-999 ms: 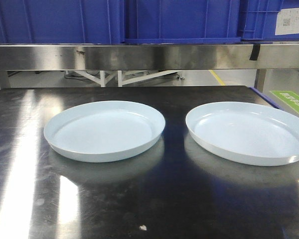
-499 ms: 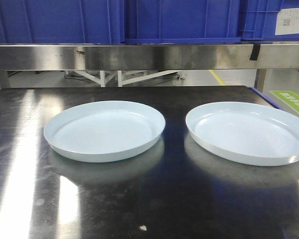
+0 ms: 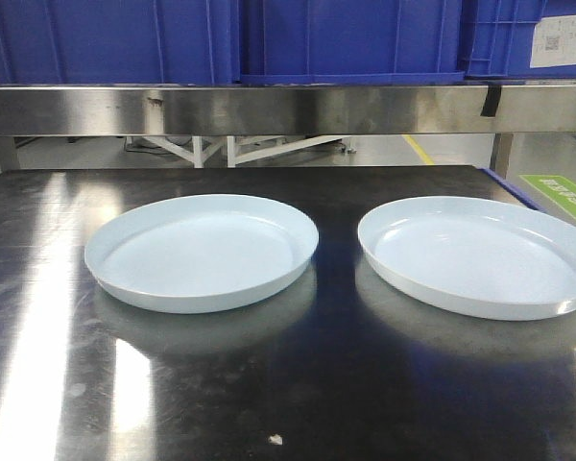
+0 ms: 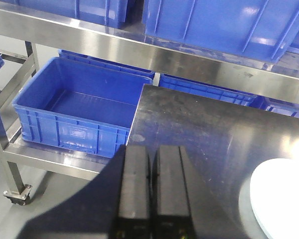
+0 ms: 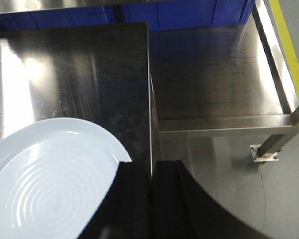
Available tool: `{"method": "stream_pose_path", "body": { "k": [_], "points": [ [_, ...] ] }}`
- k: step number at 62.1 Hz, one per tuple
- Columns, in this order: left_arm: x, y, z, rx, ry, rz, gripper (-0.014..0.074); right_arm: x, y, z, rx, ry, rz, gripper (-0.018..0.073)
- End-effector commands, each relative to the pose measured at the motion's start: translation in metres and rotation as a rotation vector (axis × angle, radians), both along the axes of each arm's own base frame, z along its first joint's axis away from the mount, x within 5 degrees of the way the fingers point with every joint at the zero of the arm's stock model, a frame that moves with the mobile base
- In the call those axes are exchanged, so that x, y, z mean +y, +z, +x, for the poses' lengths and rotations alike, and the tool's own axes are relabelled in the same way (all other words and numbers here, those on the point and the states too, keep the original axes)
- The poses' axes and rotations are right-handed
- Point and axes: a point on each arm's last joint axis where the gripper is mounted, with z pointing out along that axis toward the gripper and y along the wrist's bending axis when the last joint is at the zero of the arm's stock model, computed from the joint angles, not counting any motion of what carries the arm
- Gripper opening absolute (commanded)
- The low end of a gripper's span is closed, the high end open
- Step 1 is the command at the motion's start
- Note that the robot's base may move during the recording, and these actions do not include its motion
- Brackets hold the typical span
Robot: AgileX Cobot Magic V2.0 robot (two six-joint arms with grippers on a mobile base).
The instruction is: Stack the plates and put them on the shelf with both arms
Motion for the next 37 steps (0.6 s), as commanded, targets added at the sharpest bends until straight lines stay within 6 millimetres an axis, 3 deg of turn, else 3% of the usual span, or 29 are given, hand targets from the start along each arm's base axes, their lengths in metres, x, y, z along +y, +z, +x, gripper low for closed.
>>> {"method": "stream_pose_path", "body": {
  "k": [1, 8, 12, 25, 37],
  "points": [
    [-0.002, 0.015, 0.001, -0.099, -0.019, -0.006, 0.0090, 0.001, 0.019, 0.002, -0.093, -0.005, 0.020, 0.0225],
    [-0.002, 0.015, 0.001, -0.099, -0.019, -0.006, 0.0090, 0.001, 0.016, 0.000, -0.049, -0.008, 0.041, 0.0491],
    [-0.002, 0.015, 0.001, -0.099, -0.019, -0.006, 0.0090, 0.002, 0.014, -0.002, -0.022, -0.006, 0.041, 0.0550],
    [-0.002, 0.015, 0.001, -0.099, -0.019, -0.006, 0.0090, 0.002, 0.008, -0.001, 0.021, -0.004, 0.040, 0.0485],
    [-0.002, 0.015, 0.001, -0.099, -0.019, -0.006, 0.0090, 0.002, -0.010, 0.015, 0.080, -0.007, 0.039, 0.0466]
  ]
}}
